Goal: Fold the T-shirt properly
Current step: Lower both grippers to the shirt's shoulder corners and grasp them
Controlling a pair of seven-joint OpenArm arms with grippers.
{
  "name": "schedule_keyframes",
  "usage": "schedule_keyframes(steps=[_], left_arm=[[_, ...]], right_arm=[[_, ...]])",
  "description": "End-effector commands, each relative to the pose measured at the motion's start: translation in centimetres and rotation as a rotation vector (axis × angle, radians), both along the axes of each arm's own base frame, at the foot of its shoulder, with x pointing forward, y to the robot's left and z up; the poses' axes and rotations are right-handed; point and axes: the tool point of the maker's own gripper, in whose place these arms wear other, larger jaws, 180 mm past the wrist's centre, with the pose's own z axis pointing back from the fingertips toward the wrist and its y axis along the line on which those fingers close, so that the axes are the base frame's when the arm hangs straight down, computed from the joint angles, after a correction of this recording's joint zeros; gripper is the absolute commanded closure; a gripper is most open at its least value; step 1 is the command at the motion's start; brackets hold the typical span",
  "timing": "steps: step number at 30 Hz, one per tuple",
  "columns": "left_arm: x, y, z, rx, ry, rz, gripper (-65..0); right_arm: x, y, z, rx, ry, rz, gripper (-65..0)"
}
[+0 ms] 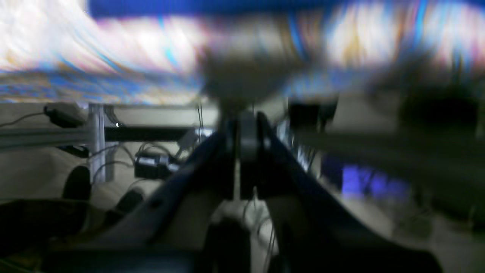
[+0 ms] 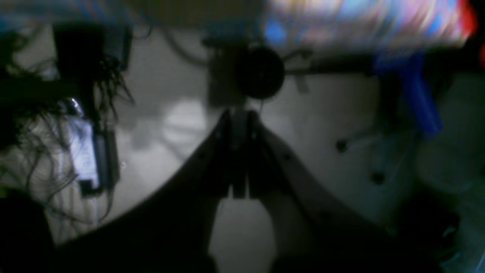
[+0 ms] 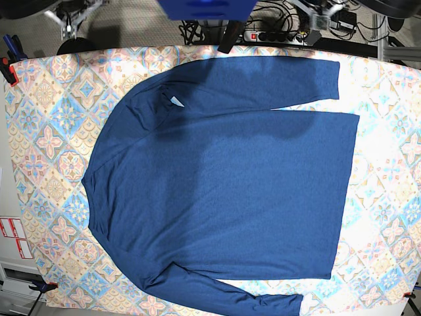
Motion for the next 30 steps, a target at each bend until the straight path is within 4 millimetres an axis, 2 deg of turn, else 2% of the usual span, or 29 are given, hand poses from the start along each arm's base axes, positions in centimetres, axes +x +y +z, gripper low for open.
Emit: schedule_keyframes(steps=[1, 4, 7, 10, 14, 18, 20, 27, 30], left_arm=[[0.0, 0.7, 0.9, 0.005, -0.006, 0.019, -1.7], [1.7, 2.0, 2.7, -0.022, -0.012, 0.092, -7.9], [3.1, 3.6, 4.0, -0.054, -0.053, 0.174, -13.0], [4.9, 5.7, 4.6, -0.091, -0.095, 0.266, -17.6], [7.1, 7.1, 4.5, -0.169, -0.052, 0.308, -22.0], [9.3, 8.3, 4.0, -0.267, -0.015, 0.379, -26.2], [9.8, 7.9, 3.2, -0.312, 0.019, 0.389, -28.0], [9.3, 8.2, 0.1, -0.353, 0.099, 0.45, -30.8], [8.5, 8.6, -1.1, -0.356, 0.133, 0.478, -30.7]], right_arm=[[1.0, -0.2, 1.3, -0.016, -0.034, 0.018, 0.0], [3.6, 0.7, 3.7, -0.018, -0.089, 0.039, 0.0], [5.0, 1.5, 5.0, -0.013, -0.115, 0.052, 0.0], [5.7, 2.2, 5.2, 0.0, -0.125, 0.061, 0.0], [6.5, 3.9, 4.8, 0.038, -0.136, 0.086, 0.0], [7.8, 5.1, 4.8, 0.063, -0.164, 0.105, 0.0], [7.9, 5.6, 4.7, 0.074, -0.164, 0.112, 0.0], [8.0, 6.1, 4.6, 0.084, -0.166, 0.119, 0.0], [8.0, 6.1, 4.6, 0.084, -0.166, 0.119, 0.0]])
